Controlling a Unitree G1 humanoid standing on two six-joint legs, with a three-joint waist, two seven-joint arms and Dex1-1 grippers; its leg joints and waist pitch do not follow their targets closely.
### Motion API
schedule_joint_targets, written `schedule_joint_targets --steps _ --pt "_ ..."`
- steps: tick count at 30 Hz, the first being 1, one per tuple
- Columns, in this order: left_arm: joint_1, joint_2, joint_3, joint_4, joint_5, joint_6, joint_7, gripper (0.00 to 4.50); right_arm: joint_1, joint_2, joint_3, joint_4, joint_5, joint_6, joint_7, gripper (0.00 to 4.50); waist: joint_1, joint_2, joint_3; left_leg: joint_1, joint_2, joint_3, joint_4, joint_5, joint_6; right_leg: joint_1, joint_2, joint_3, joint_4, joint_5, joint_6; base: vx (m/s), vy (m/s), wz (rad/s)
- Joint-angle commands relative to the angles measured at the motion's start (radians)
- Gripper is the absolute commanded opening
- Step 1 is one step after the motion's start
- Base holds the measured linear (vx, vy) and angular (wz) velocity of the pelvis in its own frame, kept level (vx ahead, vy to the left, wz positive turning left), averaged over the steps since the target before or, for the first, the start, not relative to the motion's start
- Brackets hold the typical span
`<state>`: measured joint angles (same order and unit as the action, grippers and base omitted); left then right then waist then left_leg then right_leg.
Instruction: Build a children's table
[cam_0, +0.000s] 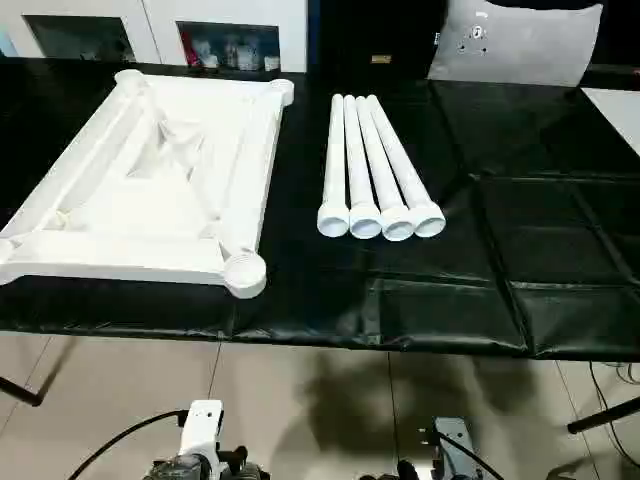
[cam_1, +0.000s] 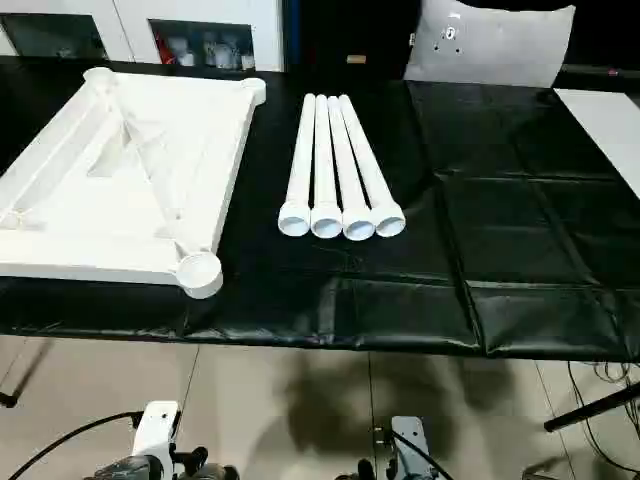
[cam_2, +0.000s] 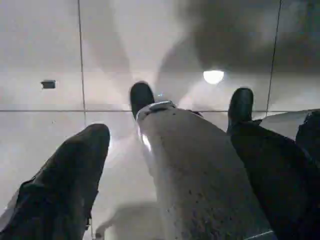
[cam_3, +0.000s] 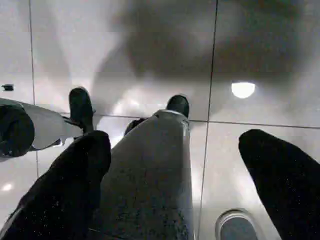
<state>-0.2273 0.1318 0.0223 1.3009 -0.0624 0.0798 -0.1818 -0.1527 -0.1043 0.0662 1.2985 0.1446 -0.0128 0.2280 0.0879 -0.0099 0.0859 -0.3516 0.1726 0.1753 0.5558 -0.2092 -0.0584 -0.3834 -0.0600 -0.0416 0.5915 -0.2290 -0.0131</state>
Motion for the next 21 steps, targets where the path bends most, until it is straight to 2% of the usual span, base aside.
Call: schedule_joint_targets --steps 1,21 --pt "0.026 -0.021 -0.008 0.026 0.008 0.012 -0.001 4.38 0.019 0.004 0.002 0.02 -0.008 0.007 0.009 4.5 -0.002 -0.002 -0.025 -0.003 0.08 -0.022 -0.072 -0.179 0.096 0.031 -0.111 0.057 -0.074 -0.1 -0.249 0.0 0.0 0.0" --pt "0.026 -0.021 -0.008 0.026 0.008 0.012 -0.001 4.38 0.019 0.004 0.002 0.02 -0.008 0.007 0.009 4.5 -0.002 -0.002 -0.024 -0.003 0.08 -0.023 -0.073 -0.186 0.093 0.03 -0.111 0.058 -0.075 -0.109 -0.246 0.0 0.0 0.0"
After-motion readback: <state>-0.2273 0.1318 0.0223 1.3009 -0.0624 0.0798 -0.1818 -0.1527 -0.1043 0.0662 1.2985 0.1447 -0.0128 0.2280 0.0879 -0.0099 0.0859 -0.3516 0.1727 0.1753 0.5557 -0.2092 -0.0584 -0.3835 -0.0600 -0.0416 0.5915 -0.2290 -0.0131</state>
